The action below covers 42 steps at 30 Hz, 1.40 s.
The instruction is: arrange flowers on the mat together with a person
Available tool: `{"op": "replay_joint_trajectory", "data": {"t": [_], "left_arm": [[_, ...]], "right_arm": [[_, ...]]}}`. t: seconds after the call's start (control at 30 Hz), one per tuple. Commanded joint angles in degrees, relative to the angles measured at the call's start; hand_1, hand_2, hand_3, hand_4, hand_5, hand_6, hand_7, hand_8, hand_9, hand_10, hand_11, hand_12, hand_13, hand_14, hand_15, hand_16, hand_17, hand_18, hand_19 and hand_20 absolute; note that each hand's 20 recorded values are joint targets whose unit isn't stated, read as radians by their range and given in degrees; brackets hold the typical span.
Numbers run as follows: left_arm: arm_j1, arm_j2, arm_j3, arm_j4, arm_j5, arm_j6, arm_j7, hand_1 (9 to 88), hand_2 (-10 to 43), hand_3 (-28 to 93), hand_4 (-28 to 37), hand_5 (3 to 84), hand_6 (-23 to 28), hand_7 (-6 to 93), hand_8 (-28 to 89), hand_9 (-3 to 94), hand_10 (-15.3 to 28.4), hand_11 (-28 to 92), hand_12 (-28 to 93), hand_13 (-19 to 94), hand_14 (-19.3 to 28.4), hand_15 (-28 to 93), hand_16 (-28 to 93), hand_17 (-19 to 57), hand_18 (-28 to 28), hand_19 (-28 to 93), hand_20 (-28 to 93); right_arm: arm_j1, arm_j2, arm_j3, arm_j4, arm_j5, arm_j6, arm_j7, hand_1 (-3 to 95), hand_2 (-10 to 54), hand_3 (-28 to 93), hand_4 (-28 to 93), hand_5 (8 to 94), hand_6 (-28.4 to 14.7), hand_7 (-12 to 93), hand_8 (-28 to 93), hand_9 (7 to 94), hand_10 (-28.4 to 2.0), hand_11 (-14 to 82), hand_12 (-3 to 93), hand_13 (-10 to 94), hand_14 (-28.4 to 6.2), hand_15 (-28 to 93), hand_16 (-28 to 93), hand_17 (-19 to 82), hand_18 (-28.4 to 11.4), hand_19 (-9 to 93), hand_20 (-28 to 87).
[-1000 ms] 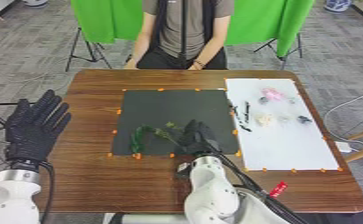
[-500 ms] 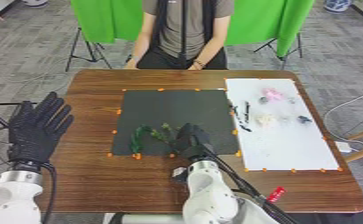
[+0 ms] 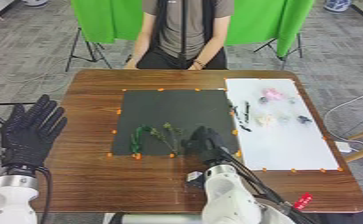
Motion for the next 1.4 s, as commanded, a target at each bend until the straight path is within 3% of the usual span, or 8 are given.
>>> {"op": "replay_joint_trajectory", "data": {"t": [0.03,0.13,0.2,0.8,0.97,1.23,1.33,1.4], "left_arm": [[-0.2,0.0,0.82,0.43,-0.58,0.18,-0.74,26.5,9.8,67,-28.3,39.1,7.6,10.9,-9,29.1,11.7,14,8,18,11.6,15,-4,-6.6,11.3,22,9],[-0.6,0.18,1.02,0.75,-2.17,-0.25,-0.57,26.5,9.9,67,-28.3,39.1,7.6,11.0,-9,29.2,11.7,14,8,18,11.6,15,-4,-6.6,11.3,22,9],[-0.6,0.16,0.92,0.76,-1.45,-0.08,-0.85,26.5,10.0,67,-28.3,39.2,7.6,11.0,-9,29.3,11.7,14,8,18,11.6,15,-4,-6.6,11.3,22,10],[0.3,-0.41,1.57,0.51,-2.38,1.17,-0.04,26.4,10.2,68,-28.3,39.2,7.6,11.1,-9,29.0,11.6,14,7,18,11.6,16,-4,-6.6,11.3,22,10],[1.2,-0.51,0.95,0.22,-2.29,1.18,0.6,26.5,10.2,67,-28.3,39.1,7.6,11.1,-9,28.9,11.6,14,7,18,11.6,16,-4,-6.6,11.4,22,10],[1.2,-1.09,0.87,-0.05,-2.08,1.0,1.33,26.4,10.2,68,-28.3,39.1,7.6,11.1,-9,28.9,11.8,14,7,18,11.7,16,-4,-6.4,11.2,22,9],[1.2,-1.04,0.65,-0.18,-1.96,1.07,1.63,26.4,10.2,68,-28.3,39.1,7.6,11.1,-9,28.9,11.8,14,7,18,11.6,16,-4,-6.3,11.1,22,9],[1.1,-1.09,0.49,-0.26,-2.04,1.2,1.75,26.5,10.2,68,-28.3,39.2,7.6,11.1,-9,28.9,11.8,14,7,18,11.6,16,-4,-6.2,11.0,22,9]], "right_arm": [[-0.2,-0.5,-1.1,-0.3,2.8,-4.6,-0.1,37.0,7.2,72,-20,73.8,-5.0,22,-6,64.9,-20.6,47.1,32.7,51,-23.3,75,35,23,-28.4,83,18],[0.0,-0.7,-1.5,-0.7,3.2,-5.4,-0.8,37.7,9.0,72,-21,75.6,-4.3,21,-4,64.9,-20.7,46.4,32.7,51,-23.4,75,35,22,-28.4,83,18],[0.2,-0.7,-1.8,-0.9,4.2,-5.2,-0.8,38.0,9.6,72,-21,76.8,-4.0,20,-4,65.0,-20.8,46.1,32.7,51,-23.5,75,35,22,-28.4,83,18],[0.6,-1.2,-3.1,-1.1,4.2,-6.5,-1.1,41.4,9.5,69,-22,76.8,-3.1,18,-1,65.3,-20.6,44.7,32.4,51,-22.9,74,34,22,-28.4,83,17],[0.4,-0.7,-0.8,-2.5,7.7,-6.4,1.2,38.2,10.4,70,-20,77.8,-3.2,20,-4,65.6,-20.7,44.4,31.9,51,-23.1,74,34,22,-28.4,83,17],[-0.1,3.3,5.2,-6.2,13.3,-3.0,-3.6,34.1,9.6,69,-18,79.3,-4.1,21,-12,67.1,-21.1,42.0,30.6,50,-23.6,73,33,22,-28.4,82,15],[-0.9,5.6,11.1,-7.0,19.9,1.7,-8.2,32.5,10.3,69,-18,76.3,-4.5,21,-12,66.4,-21.1,40.3,30.5,49,-23.3,72,32,21,-28.1,81,14],[-0.9,6.5,14.1,-7.3,20.9,5.3,-6.3,29.9,11.1,70,-18,74.3,-4.7,21,-12,66.0,-20.9,37.0,28.6,48,-22.8,70,30,21,-27.1,79,13]]}}
